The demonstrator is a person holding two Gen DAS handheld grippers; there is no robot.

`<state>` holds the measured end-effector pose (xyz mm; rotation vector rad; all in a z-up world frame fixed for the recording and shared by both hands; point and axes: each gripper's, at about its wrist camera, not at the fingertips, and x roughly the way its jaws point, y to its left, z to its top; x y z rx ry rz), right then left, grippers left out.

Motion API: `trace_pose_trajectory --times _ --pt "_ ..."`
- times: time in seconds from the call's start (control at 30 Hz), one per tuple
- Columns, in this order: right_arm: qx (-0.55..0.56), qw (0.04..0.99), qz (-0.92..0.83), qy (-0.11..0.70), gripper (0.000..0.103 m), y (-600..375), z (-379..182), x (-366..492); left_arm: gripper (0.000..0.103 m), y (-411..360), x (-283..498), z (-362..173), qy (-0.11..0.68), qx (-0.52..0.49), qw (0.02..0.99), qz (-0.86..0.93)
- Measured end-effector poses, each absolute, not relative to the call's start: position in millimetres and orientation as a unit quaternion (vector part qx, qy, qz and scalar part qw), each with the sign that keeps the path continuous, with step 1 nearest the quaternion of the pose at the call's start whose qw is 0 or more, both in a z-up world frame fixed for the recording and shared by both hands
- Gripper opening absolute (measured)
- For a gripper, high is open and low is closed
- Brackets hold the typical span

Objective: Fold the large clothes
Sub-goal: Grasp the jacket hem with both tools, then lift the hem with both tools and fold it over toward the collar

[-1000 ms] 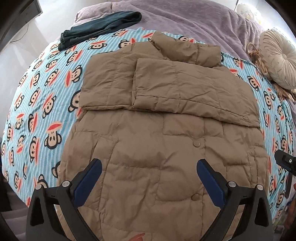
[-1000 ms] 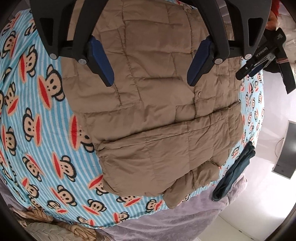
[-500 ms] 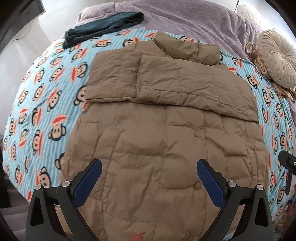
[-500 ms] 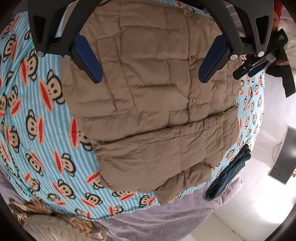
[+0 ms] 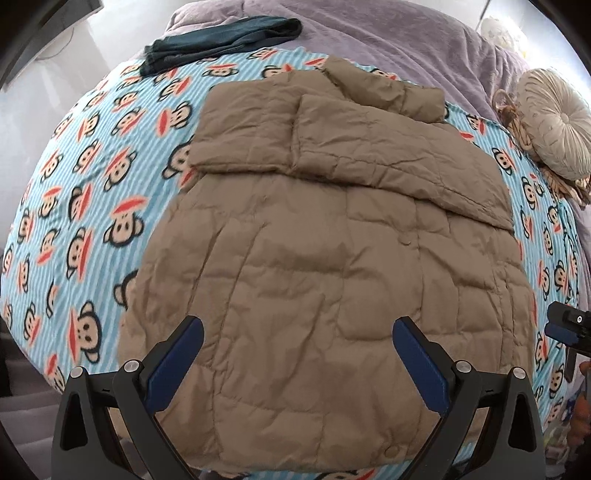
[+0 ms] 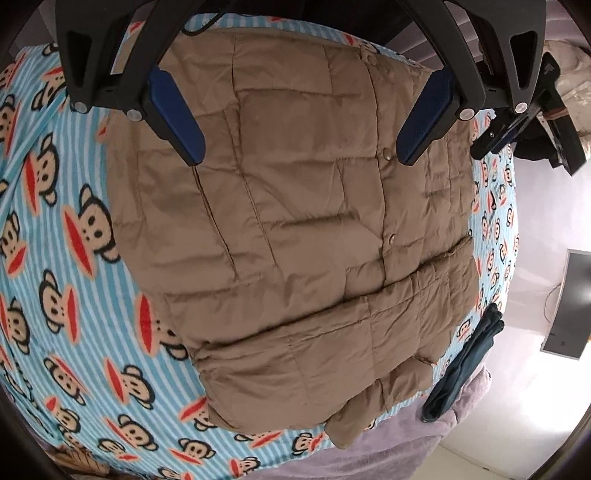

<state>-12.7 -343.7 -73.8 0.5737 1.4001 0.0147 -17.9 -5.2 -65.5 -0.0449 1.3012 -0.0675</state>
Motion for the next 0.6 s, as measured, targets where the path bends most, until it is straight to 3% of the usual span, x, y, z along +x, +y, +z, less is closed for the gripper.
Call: trace_pose_trajectory --times 0.27,0.6 --pt "0.324 0.693 0.014 0.644 0.103 -353 -95 -26 0.102 78 -46 -71 0.618 -0.086 0.782 0.014" --pt "0.439 0.653 -0.013 0.617 0.103 -378 -109 -93 0.102 174 -96 -109 0.66 -0.247 0.709 0.018"
